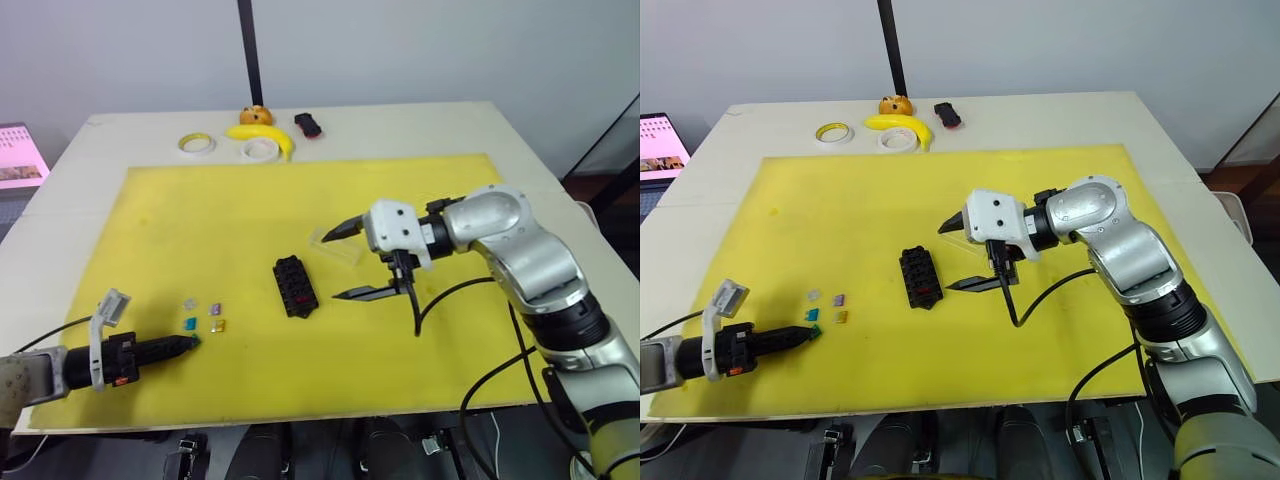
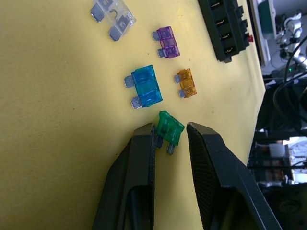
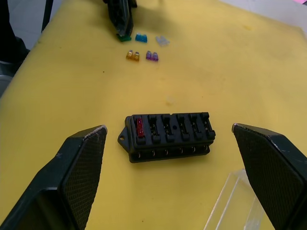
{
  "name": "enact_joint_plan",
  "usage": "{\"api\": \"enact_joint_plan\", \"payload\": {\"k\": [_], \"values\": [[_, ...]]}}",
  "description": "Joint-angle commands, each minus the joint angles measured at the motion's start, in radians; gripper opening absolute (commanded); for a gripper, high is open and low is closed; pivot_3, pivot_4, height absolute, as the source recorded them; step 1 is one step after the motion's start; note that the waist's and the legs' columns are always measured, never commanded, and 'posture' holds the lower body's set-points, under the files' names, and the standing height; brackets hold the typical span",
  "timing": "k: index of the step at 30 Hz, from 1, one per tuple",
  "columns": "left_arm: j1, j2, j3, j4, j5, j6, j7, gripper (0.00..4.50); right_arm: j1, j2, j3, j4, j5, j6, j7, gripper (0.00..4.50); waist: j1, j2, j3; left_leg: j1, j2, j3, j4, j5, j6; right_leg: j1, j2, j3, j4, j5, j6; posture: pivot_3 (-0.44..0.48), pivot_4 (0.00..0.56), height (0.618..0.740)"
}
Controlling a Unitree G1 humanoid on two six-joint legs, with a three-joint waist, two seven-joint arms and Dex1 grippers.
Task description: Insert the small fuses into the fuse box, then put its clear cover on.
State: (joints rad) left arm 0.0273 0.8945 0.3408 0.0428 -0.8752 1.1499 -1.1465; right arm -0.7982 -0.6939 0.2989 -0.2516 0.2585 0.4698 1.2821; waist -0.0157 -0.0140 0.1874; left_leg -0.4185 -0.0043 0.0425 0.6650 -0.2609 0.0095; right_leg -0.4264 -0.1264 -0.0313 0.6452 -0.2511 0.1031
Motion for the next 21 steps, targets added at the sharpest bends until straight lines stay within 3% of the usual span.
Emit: {"api": "enact_joint_plan", "payload": {"k": [1, 3, 7, 14, 21], "values": [[0.018, -0.008, 0.004, 0.0, -0.011, 0.018, 0.008, 1.12, -0.003, -0.006, -0.012, -0.034, 0.003, -0.018, -0.002, 4.5, 0.0, 0.0, 0.0, 0.0, 0.0, 0.0, 0.0, 0.0, 0.0, 0.0, 0.0, 0.0, 0.0, 0.0, 0.0, 0.0, 0.15, 0.74], [0.019, -0.011, 0.008, 0.003, -0.013, 0.019, 0.013, 1.12, 0.0, -0.005, -0.01, -0.035, 0.001, -0.02, -0.003, 4.5, 0.0, 0.0, 0.0, 0.0, 0.0, 0.0, 0.0, 0.0, 0.0, 0.0, 0.0, 0.0, 0.0, 0.0, 0.0, 0.0, 0.15, 0.74], [0.026, -0.01, 0.007, -0.001, -0.012, 0.011, 0.016, 0.04, 0.0, -0.003, -0.007, -0.032, -0.001, -0.024, -0.003, 4.5, -0.001, 0.0, 0.0, 0.0, 0.0, 0.0, 0.0, 0.0, 0.0, 0.0, 0.0, 0.0, 0.0, 0.0, 0.0, 0.0, 0.15, 0.74], [0.063, -0.002, 0.019, -0.03, -0.013, -0.004, 0.01, 0.04, -0.002, -0.002, -0.003, -0.028, -0.003, -0.029, -0.006, 4.5, -0.003, 0.0, 0.0, 0.0, 0.0, 0.0, -0.001, 0.0, 0.0, -0.001, -0.001, 0.0, 0.0, 0.0, -0.001, 0.0, 0.15, 0.74], [0.095, 0.002, 0.106, -0.121, -0.075, 0.025, 0.025, 0.04, 0.007, -0.004, -0.006, -0.039, 0.004, -0.02, -0.01, 4.5, -0.006, 0.0, 0.0, 0.0, 0.0, 0.0, -0.002, 0.0, 0.0, -0.002, -0.001, 0.0, -0.001, 0.0, -0.001, 0.0, 0.15, 0.74]]}}
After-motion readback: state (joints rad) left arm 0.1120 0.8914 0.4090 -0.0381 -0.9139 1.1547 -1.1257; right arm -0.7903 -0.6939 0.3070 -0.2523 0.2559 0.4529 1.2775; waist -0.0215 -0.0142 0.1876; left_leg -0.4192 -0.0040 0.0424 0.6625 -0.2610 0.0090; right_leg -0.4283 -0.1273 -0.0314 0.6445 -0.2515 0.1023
